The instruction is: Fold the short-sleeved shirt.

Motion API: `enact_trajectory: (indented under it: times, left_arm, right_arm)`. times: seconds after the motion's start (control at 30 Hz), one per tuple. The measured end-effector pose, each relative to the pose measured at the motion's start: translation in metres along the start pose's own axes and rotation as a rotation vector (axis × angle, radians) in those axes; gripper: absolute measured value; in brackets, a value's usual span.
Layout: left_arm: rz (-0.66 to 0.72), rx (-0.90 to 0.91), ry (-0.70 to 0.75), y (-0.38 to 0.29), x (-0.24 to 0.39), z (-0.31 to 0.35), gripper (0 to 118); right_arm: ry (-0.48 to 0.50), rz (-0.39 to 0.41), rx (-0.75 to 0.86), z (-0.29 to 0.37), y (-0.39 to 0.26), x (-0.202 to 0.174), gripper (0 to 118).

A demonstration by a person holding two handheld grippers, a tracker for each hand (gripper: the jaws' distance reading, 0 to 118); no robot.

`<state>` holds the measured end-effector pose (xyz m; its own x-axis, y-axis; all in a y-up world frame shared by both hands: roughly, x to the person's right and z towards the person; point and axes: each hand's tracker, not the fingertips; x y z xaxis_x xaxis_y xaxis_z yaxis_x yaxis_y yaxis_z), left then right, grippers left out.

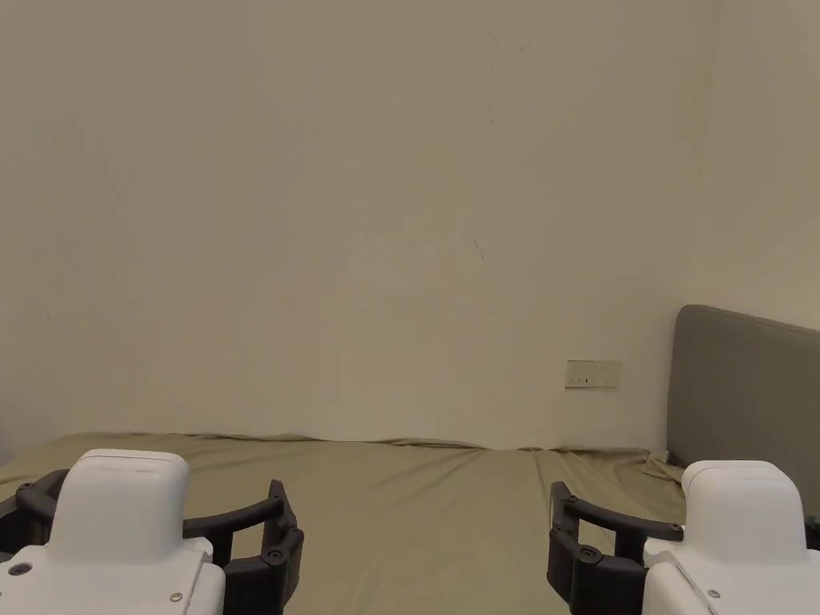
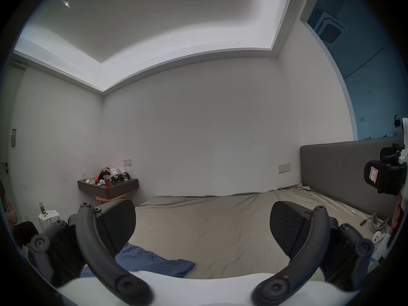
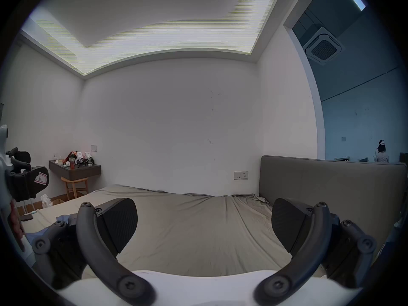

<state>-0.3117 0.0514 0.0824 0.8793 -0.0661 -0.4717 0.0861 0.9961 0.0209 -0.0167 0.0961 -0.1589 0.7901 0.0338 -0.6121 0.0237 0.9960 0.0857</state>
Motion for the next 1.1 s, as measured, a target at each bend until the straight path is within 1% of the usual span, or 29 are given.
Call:
enact_trajectory:
  times: [0.13, 0.17, 0.47, 0.6, 0.8, 1.1]
  left_arm:
    - [0.008, -0.008, -0.005, -0.0024, -0.0011, -0.001, 118]
    - [-0.013, 0.002, -0.006, 0.0006, -0.002, -0.002, 118]
    - [-0.033, 0.017, -0.014, 0.0045, 0.0004, -0.0021, 118]
    - [-0.041, 0.028, 0.017, 0.0042, 0.0002, 0.0015, 118]
    - [-0.027, 0.012, 0.001, 0.0019, -0.0018, 0.0005, 118]
    - [-0.045, 0.043, 0.043, 0.0022, -0.0004, 0.0022, 118]
  right_arm:
    - [0.004, 0.007, -0.005, 0.0, -0.0004, 0.0006, 118]
    - [0.003, 0.008, -0.004, 0.0002, -0.0003, 0.0008, 118]
    - [-0.001, -0.002, 0.006, 0.0004, 0.0019, 0.0028, 118]
    - [-0.001, 0.002, 0.007, 0.0006, 0.0003, 0.0025, 118]
    - [0.037, -0.003, -0.027, 0.0011, -0.0039, 0.0029, 118]
    - [0.019, 0.004, -0.009, 0.004, -0.001, 0.0027, 118]
